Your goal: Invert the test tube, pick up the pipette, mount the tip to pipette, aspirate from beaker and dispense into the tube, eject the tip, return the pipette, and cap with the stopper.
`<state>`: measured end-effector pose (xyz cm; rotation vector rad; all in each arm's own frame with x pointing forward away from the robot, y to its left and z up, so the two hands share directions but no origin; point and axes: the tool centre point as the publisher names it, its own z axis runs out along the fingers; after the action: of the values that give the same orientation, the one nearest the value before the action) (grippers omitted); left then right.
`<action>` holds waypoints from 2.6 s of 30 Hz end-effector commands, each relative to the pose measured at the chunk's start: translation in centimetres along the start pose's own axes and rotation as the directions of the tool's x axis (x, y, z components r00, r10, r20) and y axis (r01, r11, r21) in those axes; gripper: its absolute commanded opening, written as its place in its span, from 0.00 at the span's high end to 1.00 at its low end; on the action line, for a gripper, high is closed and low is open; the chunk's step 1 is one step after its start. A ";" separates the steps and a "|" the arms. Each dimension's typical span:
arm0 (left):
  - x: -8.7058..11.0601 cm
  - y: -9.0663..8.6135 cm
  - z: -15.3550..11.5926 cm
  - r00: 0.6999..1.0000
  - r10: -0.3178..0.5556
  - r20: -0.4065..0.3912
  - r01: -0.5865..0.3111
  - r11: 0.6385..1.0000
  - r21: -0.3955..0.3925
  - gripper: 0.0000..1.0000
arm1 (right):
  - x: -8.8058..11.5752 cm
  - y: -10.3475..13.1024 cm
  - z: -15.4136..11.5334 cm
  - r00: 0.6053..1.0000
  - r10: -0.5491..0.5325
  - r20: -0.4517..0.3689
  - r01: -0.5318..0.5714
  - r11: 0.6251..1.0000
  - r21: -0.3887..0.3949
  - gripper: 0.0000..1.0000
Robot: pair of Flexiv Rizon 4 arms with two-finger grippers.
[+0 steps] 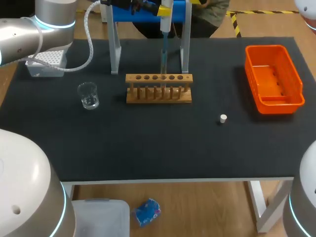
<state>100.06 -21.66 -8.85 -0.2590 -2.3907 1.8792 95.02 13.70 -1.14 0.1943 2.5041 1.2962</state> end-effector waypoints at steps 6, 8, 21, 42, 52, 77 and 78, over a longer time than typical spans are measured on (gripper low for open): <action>0.0 0.0 0.0 1.000 0.000 -0.001 0.000 1.000 -0.001 1.00 | -1.2 1.1 2.3 1.000 0.000 -0.012 0.000 1.000 0.022 1.00; 0.0 0.0 0.0 1.000 0.000 -0.001 0.000 1.000 -0.001 1.00 | -1.3 1.4 2.7 1.000 0.002 -0.014 -0.001 1.000 0.025 1.00; 0.0 0.0 0.0 1.000 0.000 -0.001 0.000 1.000 -0.001 1.00 | -2.9 3.6 4.3 1.000 0.004 0.008 -0.004 1.000 -0.028 1.00; 0.0 0.0 0.0 1.000 0.000 -0.001 0.000 1.000 -0.001 1.00 | -2.8 3.3 5.7 0.996 0.085 -0.017 -0.085 0.995 -0.050 1.00; 0.0 0.0 0.0 1.000 0.000 -0.001 0.000 1.000 -0.001 1.00 | -2.5 3.0 5.6 0.993 0.114 -0.009 -0.115 0.992 -0.058 1.00; 0.0 0.0 0.0 1.000 0.000 -0.001 0.000 1.000 -0.001 1.00 | -2.1 1.9 6.3 0.990 0.136 -0.023 -0.137 0.990 -0.045 1.00; 0.0 0.0 0.0 1.000 0.000 -0.001 0.000 1.000 -0.001 1.00 | -2.1 1.8 6.3 0.990 0.137 -0.024 -0.138 0.989 -0.044 1.00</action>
<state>100.01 -21.62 -9.14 -0.2592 -2.3919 1.8760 99.07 19.11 -2.13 0.3504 2.5125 1.4132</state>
